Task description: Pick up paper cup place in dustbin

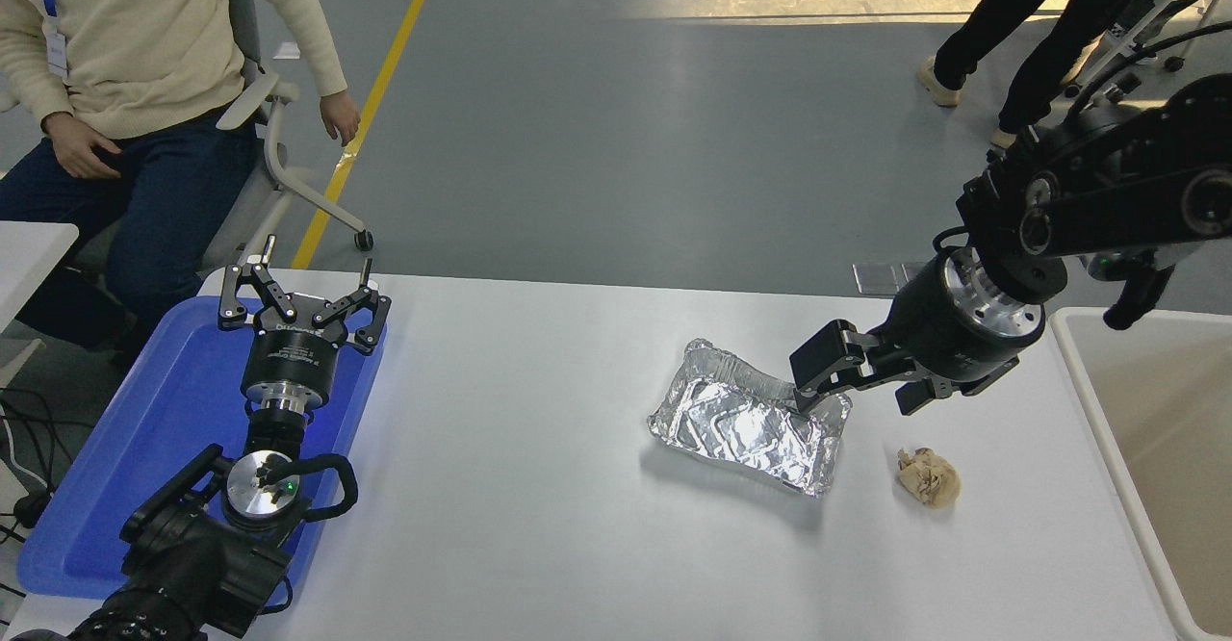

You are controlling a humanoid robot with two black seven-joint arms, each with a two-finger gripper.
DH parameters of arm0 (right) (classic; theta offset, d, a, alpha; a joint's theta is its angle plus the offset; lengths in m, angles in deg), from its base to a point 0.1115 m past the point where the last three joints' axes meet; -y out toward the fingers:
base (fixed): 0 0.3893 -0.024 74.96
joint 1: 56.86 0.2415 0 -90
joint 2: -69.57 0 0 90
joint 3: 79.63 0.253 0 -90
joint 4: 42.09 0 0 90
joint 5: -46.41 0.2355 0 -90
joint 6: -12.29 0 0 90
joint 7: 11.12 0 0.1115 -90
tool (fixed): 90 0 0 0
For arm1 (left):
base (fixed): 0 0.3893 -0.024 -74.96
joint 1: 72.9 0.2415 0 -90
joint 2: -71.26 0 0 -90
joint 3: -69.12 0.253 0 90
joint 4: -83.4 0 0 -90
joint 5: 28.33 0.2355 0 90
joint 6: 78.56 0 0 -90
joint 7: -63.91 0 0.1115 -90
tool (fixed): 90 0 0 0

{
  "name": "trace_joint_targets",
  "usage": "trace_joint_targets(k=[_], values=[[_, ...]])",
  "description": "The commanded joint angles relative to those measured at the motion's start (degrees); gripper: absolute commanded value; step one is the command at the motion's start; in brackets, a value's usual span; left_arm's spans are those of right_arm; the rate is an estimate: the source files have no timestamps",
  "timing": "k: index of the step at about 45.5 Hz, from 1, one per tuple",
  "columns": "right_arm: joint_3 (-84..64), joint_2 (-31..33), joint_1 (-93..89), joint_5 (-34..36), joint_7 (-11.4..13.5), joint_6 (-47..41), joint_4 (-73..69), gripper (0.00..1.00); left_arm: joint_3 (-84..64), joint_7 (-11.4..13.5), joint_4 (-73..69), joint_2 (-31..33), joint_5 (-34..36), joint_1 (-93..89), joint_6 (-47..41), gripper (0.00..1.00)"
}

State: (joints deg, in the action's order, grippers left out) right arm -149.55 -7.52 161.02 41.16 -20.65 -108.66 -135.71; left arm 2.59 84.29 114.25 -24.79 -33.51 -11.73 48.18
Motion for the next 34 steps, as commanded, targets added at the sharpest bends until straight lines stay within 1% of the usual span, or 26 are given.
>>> trace_joint_targets(k=[1,10,34], values=[[-0.14,0.09,2.46,1.65,0.04,-3.41,-2.62,1.00,0.00,0.01,0.00,-0.01,0.00,0.00,0.00,1.00],[-1.54,0.09,2.46,-0.46,-0.23,-3.24,-2.62,1.00,0.00,0.10,0.00,-0.01,-0.09,0.00,0.00,1.00],[-3.56,-0.17,2.02,-0.73,-0.49,-2.36,-2.18,1.00,0.00,0.10,0.00,-0.01,-0.09,0.00,0.00,1.00]])
